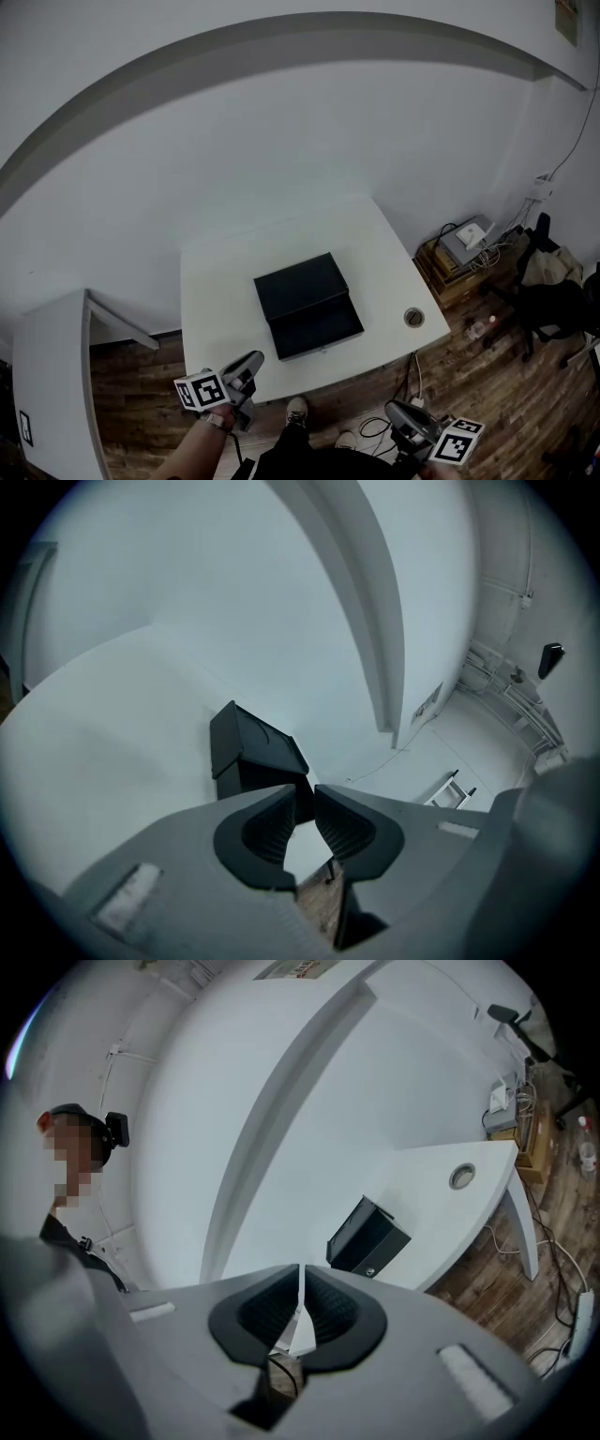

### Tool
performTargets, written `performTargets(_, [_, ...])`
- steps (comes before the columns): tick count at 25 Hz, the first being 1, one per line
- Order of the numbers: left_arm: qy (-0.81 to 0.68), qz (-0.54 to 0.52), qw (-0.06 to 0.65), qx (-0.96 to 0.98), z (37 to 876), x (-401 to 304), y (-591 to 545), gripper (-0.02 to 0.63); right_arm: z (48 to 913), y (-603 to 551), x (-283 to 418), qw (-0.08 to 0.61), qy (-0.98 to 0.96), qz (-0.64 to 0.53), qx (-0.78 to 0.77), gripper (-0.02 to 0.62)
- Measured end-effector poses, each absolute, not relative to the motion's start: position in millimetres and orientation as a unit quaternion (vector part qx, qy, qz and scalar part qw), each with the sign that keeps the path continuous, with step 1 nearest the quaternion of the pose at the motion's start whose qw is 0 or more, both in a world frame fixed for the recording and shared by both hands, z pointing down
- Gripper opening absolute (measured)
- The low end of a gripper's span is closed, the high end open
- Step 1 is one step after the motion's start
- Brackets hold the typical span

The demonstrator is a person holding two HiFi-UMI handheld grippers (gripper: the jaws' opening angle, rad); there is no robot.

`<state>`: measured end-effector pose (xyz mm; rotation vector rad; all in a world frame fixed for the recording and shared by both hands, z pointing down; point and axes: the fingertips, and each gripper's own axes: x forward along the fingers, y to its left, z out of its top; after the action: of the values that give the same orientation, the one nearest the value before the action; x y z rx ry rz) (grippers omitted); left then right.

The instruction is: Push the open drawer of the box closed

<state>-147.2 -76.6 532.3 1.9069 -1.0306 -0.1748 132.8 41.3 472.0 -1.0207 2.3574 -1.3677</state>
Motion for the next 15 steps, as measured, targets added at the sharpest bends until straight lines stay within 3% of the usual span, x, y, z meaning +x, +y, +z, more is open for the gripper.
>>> performTargets(15, [-0.423, -0.028, 0.502, 0.754, 583.3, -171.1, -213.1, 0.077, 476.3, 18.8, 132.2, 0.132, 0.766, -0.463, -0.427, 0.021])
